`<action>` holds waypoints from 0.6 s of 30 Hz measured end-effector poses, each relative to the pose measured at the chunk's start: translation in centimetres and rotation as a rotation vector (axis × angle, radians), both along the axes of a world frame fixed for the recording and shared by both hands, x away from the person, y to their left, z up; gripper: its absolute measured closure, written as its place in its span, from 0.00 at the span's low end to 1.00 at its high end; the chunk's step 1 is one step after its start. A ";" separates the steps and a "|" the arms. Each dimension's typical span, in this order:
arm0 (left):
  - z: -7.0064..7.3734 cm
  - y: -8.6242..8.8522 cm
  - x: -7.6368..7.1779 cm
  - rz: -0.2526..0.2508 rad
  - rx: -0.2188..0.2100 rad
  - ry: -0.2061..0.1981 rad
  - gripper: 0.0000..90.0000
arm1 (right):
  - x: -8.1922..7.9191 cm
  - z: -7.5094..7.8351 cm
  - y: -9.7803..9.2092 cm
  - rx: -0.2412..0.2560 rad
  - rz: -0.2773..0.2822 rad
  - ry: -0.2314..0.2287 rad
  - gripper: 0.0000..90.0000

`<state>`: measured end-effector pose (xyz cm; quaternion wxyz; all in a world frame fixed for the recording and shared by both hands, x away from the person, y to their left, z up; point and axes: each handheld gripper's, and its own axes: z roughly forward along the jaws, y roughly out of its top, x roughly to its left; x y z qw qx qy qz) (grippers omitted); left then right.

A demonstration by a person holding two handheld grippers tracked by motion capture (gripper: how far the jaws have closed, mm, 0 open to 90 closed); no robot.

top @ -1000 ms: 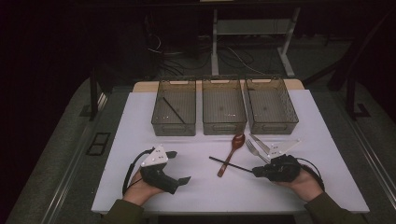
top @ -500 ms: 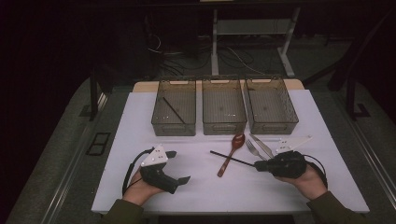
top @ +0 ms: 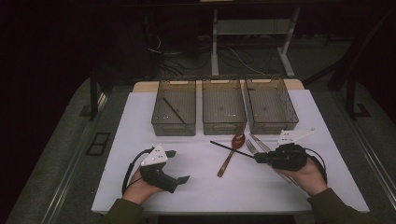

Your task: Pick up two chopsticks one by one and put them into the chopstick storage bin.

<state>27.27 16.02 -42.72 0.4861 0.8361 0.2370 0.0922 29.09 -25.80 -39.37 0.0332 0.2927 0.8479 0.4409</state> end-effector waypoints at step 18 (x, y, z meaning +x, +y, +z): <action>-0.2 0.2 0.2 0.009 0.006 0.004 0.00 | 1.4 1.4 1.4 0.010 -0.051 -0.031 0.96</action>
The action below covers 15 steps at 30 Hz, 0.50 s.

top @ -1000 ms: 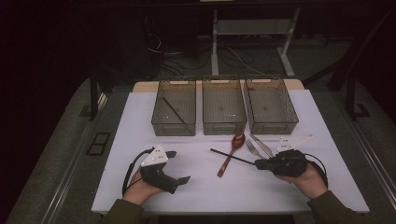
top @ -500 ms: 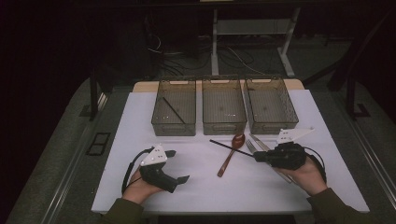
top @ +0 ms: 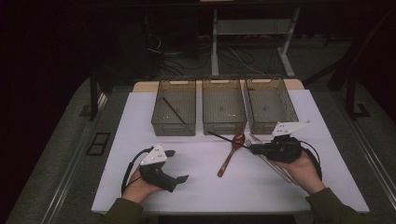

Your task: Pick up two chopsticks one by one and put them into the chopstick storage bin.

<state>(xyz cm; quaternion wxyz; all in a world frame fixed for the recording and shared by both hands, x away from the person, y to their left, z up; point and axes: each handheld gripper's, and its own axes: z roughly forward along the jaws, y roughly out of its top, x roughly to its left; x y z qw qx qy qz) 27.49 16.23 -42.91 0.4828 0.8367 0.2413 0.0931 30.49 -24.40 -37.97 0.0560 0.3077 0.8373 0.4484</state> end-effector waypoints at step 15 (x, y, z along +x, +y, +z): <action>0.1 0.0 -0.1 0.001 -0.015 0.002 0.00 | 3.0 2.0 3.0 0.022 -0.030 -0.049 0.96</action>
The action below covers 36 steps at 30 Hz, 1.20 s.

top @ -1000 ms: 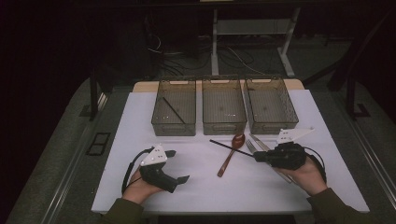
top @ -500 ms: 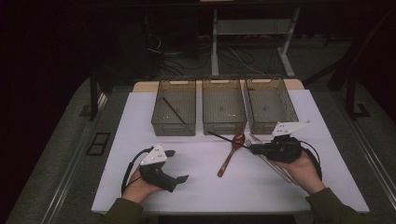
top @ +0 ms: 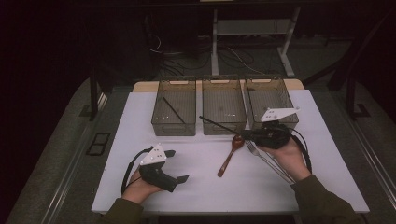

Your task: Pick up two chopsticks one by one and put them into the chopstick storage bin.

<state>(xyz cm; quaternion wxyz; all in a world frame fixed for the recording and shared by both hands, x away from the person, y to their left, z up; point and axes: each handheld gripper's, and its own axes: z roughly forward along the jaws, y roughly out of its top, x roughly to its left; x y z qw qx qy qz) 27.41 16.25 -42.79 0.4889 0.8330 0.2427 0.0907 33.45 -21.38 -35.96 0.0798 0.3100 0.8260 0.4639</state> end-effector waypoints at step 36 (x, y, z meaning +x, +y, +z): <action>0.2 -0.1 -0.1 -0.008 -0.037 -0.001 0.00 | 10.2 0.7 12.3 -0.089 -0.090 0.047 0.96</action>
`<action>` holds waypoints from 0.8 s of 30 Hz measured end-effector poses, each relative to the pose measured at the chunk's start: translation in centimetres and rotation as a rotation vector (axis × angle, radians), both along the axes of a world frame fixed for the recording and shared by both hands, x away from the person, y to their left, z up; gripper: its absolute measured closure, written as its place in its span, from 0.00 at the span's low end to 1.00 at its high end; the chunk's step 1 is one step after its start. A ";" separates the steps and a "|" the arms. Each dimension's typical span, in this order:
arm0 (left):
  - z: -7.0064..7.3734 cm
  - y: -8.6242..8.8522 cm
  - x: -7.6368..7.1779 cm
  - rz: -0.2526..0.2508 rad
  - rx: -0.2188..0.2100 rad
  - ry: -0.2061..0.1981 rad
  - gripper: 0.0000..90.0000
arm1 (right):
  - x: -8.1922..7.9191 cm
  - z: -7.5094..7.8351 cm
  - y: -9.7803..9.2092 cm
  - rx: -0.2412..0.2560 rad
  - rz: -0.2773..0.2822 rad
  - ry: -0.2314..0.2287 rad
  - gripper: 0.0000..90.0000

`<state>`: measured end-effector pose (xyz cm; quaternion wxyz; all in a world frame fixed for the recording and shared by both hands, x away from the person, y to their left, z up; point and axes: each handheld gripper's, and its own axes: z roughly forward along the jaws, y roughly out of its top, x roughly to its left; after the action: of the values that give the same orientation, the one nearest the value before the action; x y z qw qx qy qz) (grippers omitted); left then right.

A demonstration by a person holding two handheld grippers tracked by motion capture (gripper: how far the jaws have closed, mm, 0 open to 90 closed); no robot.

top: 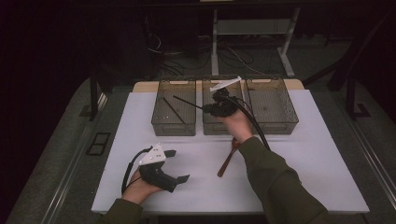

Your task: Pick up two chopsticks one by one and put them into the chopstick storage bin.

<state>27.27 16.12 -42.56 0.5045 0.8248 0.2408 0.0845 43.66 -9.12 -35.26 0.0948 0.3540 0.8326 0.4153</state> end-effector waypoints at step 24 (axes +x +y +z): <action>0.1 0.0 -0.1 -0.009 -0.024 0.004 0.00 | 4.7 -2.9 7.5 -0.113 -0.040 0.071 0.96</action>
<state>27.21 16.09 -42.42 0.5142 0.8200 0.2390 0.0777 48.39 -1.58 -38.18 0.0931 0.3793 0.8503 0.3527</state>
